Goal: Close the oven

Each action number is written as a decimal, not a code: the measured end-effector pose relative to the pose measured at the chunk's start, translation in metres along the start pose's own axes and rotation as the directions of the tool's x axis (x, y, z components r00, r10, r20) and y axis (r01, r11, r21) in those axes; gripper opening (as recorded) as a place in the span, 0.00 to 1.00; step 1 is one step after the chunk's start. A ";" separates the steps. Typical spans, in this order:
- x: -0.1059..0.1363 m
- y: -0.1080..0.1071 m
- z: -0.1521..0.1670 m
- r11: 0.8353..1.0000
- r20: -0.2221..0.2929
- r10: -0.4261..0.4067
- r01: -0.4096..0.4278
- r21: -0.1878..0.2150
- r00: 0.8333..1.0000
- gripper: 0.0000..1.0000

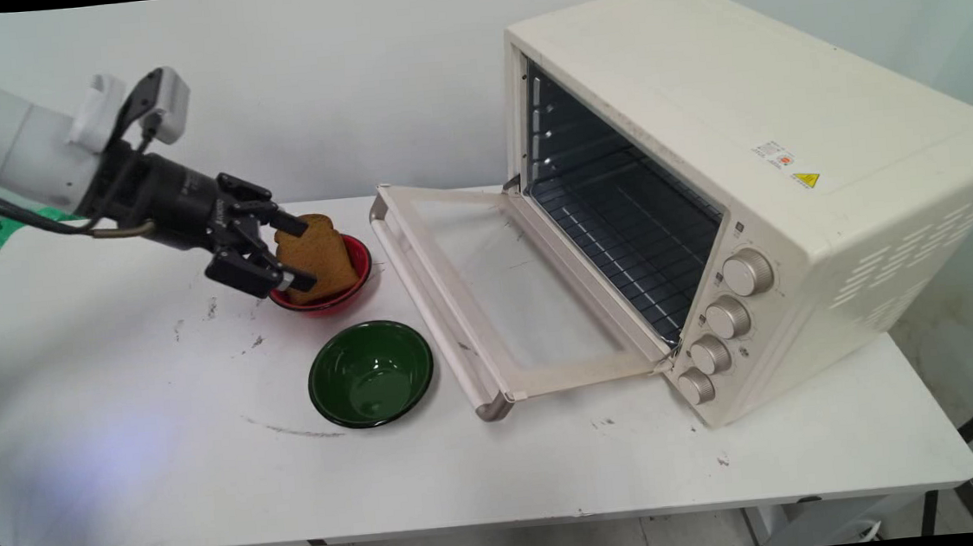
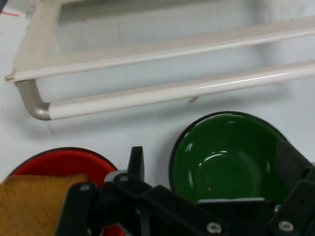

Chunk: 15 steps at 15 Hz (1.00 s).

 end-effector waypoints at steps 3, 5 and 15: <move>-0.005 0.005 -0.008 0.999 -0.020 -0.030 0.030 -0.015 0.999 1.00; -0.005 0.006 -0.011 0.999 -0.028 -0.045 0.044 -0.017 0.999 1.00; 0.018 -0.011 0.021 0.996 -0.009 -0.083 0.083 0.016 0.997 1.00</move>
